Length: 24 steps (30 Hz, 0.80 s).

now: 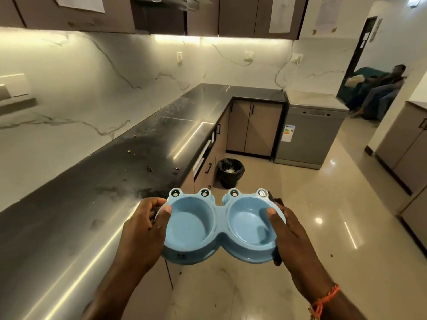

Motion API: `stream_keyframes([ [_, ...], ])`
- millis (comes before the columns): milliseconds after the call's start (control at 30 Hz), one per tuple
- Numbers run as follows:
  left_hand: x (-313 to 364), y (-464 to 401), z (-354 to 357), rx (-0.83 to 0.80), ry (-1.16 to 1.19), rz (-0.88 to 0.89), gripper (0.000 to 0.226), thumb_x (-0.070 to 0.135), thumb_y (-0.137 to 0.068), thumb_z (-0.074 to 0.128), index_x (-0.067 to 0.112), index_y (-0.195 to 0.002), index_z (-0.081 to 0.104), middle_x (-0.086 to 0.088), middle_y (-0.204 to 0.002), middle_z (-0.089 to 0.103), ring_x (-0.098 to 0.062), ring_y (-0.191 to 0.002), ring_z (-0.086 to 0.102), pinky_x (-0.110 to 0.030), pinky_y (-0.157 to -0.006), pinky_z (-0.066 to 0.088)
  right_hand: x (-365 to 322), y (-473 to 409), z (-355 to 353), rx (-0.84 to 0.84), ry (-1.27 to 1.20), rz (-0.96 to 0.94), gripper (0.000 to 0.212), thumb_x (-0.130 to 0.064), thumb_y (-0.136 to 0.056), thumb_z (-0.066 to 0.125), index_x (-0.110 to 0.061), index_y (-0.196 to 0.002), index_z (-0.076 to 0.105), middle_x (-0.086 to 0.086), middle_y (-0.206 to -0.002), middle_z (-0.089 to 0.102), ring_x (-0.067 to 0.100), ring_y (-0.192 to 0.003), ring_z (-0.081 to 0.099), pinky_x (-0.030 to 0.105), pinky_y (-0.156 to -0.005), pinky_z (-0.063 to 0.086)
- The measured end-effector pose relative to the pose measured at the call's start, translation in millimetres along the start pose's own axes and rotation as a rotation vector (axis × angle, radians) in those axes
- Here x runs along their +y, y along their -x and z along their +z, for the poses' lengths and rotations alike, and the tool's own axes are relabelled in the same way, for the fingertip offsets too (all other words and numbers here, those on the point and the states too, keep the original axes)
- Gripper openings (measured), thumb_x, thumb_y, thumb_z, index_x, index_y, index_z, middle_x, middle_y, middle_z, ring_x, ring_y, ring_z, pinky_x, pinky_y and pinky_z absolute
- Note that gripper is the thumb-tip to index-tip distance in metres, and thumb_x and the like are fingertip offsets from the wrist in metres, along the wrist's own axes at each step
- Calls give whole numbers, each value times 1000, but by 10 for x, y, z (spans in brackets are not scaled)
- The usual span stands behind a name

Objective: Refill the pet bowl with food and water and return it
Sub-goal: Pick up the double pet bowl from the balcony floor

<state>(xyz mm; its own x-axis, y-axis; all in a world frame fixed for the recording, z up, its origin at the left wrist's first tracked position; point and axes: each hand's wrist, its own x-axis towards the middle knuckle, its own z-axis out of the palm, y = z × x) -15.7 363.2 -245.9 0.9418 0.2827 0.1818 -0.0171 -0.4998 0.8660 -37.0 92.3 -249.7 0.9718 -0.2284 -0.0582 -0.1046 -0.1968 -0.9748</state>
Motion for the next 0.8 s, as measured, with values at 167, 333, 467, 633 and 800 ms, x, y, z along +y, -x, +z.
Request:
stream_keyframes([
  [167,10,-849,152,58,31,-43,8,33,-102,58,29,-104,64,9,-94,72,-14,-87,67,-34,-65,50,-203,-885,288,-36,23,-35,16,-55,-100,45,-52,-113,55,6,-94,68,13,-61,57,25,-46,45],
  [333,-3,-1424,225,116,5,-89,6,33,-101,60,29,-101,63,10,-89,71,-17,-83,67,-38,-66,52,-368,-1620,539,-90,58,-79,27,-50,-103,46,-40,-124,58,4,-93,68,16,-64,60,23,-47,49],
  [467,-97,-1813,273,182,-57,-146,9,35,-97,66,33,-103,60,14,-92,69,-11,-82,68,-37,-62,59,-409,-2338,857,-202,117,-102,31,-48,-104,44,-37,-131,53,3,-101,67,19,-73,62,20,-48,49],
  [633,-243,-2205,333,347,-80,-277,4,30,-100,62,34,-99,61,10,-88,72,-16,-80,69,-43,-67,59,-505,-3251,1358,-405,155,-166,15,-40,-104,50,-49,-115,57,-6,-100,67,20,-81,63,25,-51,48],
  [800,-248,-2402,360,498,-126,-380,4,31,-102,59,33,-104,60,10,-92,71,-12,-79,67,-18,-54,48,-674,-3895,1824,-610,210,-278,20,-36,-104,52,-40,-123,58,-10,-104,67,14,-85,62,28,-63,45],
])
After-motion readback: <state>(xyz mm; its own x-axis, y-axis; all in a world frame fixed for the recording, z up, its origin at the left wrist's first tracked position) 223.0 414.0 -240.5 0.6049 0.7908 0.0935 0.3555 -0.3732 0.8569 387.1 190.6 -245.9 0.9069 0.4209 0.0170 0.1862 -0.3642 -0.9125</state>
